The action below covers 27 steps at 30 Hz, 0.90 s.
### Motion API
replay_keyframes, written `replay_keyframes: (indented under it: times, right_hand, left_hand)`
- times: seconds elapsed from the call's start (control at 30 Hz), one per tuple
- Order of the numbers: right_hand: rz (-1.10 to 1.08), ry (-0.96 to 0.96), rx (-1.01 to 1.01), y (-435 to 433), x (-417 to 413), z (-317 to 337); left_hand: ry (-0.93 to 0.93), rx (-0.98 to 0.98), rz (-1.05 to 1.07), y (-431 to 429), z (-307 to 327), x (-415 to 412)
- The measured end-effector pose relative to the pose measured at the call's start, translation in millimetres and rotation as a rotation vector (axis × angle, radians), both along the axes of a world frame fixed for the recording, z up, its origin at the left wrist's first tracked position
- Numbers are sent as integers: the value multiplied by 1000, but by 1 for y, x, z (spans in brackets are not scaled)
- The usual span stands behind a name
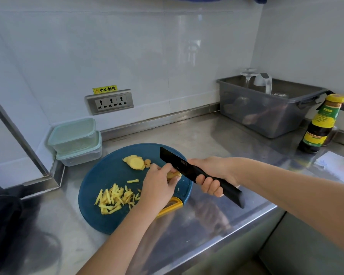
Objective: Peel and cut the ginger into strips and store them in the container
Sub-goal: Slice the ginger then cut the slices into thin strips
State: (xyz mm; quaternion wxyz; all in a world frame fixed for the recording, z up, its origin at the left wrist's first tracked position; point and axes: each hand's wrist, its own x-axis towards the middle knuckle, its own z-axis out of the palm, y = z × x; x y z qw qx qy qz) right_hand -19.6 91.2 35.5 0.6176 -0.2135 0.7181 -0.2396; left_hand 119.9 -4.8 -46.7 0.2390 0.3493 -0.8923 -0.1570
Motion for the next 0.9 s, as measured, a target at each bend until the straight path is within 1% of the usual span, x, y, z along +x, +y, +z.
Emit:
replay_keyframes:
  times: [0.67, 0.8, 0.9]
  right_hand:
    - [-69, 119, 18, -14, 17, -19]
    - [-110, 141, -14, -19, 27, -26]
    - [-134, 121, -46, -23, 29, -29]
  left_hand:
    - [24, -5, -9, -1, 0, -3]
    - [12, -4, 7, 0, -2, -2]
    - [23, 15, 5, 2, -2, 0]
